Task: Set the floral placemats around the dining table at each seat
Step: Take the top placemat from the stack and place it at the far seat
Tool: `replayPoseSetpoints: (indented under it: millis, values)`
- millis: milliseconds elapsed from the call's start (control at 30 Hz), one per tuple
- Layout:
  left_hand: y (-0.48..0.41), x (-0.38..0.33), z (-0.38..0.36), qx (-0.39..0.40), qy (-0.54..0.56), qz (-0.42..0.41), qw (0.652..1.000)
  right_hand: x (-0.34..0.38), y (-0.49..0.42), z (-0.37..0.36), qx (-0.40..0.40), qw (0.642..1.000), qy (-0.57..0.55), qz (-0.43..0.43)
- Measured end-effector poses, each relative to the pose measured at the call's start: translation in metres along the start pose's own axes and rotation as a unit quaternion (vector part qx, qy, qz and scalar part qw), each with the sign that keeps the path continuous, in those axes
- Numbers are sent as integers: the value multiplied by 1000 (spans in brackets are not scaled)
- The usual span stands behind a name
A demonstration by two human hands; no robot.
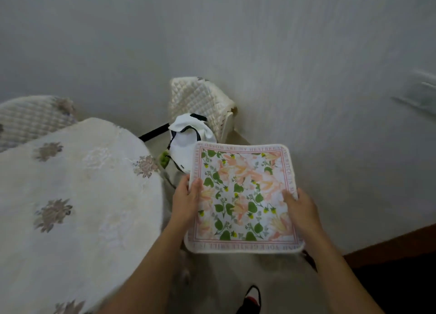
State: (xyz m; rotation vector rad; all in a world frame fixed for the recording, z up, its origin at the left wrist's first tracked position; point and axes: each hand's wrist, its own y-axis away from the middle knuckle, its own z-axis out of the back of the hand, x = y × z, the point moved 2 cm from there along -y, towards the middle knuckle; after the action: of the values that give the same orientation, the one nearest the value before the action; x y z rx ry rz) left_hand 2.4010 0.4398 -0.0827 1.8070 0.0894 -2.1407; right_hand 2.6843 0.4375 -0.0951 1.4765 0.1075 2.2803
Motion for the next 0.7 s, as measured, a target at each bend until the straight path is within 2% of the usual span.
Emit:
replayPoseSetpoints:
  millis: [333, 700]
  values:
    - [-50, -5, 12, -142, -35, 24, 989, 53, -105, -54, 132, 990, 37, 40]
    - [-120, 8, 48, -229, -1, 51, 972, 113, -177, -142, 215, 971, 76, 75]
